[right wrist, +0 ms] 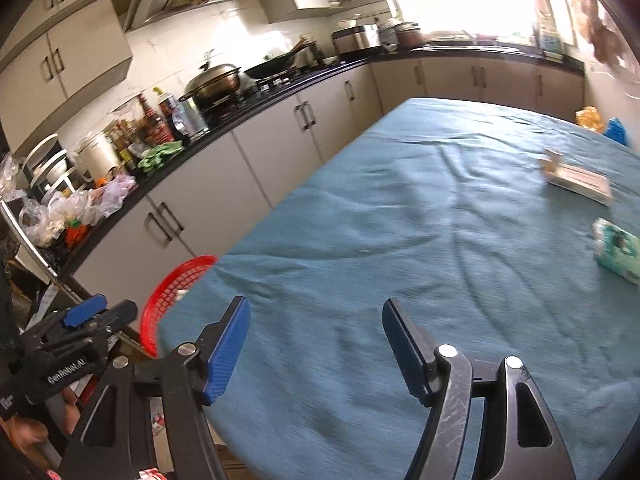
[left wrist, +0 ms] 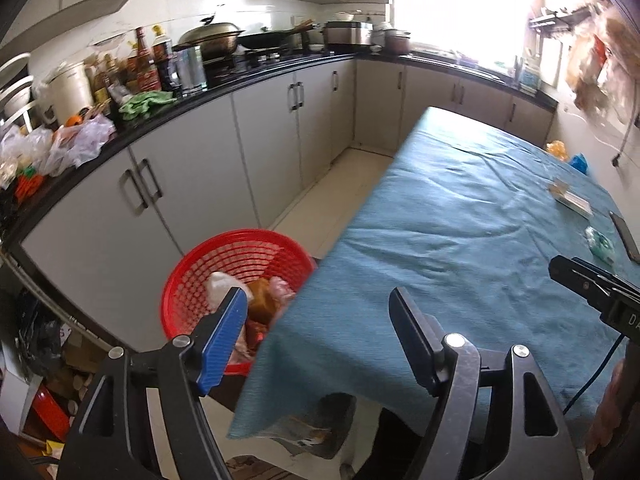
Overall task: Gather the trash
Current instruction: 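Move both tools away from the basket back over the table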
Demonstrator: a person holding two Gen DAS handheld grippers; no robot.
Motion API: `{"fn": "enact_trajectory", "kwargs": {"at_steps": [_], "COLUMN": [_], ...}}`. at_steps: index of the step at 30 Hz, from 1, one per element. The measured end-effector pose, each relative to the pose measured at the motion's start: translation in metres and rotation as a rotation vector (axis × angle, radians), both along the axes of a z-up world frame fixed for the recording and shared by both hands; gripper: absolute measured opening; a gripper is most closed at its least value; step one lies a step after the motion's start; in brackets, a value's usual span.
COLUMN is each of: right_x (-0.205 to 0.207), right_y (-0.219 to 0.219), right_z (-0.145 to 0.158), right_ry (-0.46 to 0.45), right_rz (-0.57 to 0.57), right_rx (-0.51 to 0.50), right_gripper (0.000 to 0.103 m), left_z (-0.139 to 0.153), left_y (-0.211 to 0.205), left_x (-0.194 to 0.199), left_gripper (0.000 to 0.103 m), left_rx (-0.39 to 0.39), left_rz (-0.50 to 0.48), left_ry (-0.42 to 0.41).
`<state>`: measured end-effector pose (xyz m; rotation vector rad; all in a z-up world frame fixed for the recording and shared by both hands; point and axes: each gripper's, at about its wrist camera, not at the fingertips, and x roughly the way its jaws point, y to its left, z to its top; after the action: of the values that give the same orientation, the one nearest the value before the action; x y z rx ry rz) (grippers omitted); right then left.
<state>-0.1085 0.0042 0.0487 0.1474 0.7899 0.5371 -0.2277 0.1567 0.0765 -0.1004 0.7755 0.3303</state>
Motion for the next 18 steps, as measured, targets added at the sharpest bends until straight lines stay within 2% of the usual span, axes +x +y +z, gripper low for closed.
{"fn": "enact_trajectory", "kwargs": {"at_steps": [9,18], "right_x": [-0.007,0.012], "right_y": [-0.111,-0.208], "right_z": [0.003,-0.004], "right_ry": [-0.004,0.033], "right_rz": [-0.190,-0.382], "right_rx": [-0.016,-0.036], "right_gripper": [0.079,0.080], "left_z": [0.007,0.018], "left_y": [-0.065,-0.137], "left_x": [0.032,0.092], "left_gripper": [0.072,0.072], "left_rx": [0.000,-0.019], "left_rz": [-0.184,-0.380], "left_ry": [0.010,0.019]}}
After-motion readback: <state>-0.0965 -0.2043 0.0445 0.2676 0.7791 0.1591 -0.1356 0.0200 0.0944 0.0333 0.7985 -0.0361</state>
